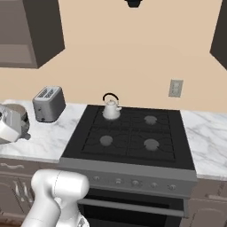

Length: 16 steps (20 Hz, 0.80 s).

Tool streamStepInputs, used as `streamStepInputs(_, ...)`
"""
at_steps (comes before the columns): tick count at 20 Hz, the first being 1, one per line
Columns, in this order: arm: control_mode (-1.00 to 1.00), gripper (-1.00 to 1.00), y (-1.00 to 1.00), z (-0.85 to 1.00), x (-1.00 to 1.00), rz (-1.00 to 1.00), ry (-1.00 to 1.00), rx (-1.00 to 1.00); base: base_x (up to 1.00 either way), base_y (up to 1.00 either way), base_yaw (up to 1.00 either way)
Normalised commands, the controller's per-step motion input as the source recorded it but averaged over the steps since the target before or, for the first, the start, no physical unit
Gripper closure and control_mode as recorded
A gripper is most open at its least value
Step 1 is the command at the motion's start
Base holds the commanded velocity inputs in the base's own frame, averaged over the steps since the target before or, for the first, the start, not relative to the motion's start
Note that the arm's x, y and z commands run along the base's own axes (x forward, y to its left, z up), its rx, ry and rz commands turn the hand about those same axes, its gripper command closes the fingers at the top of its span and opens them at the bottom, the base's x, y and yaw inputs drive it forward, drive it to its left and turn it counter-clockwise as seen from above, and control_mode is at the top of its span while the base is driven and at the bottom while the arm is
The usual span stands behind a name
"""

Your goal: Pick the kettle from the cabinet and place it on a stove burner. Then pick the pot from the counter and place it on another stove burner. Finally, turn both burners on.

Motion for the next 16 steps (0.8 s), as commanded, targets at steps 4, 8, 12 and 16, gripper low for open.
streamStepInputs(4,1.00,-1.00,0.00,0.00,0.00,0.00,0.00,0.00,0.00,0.40,0.00)
streamStepInputs(8,1.00,-1.00,0.00,0.00,0.00,0.00,0.00,0.00,0.03,0.41,0.00)
streamStepInputs(12,1.00,-1.00,0.00,0.00,0.00,0.00,0.00,0.00,0.03,0.38,0.00)
streamStepInputs(16,1.00,-1.00,0.00,0.00,0.00,0.00,0.00,0.00,0.00,0.35,0.00)
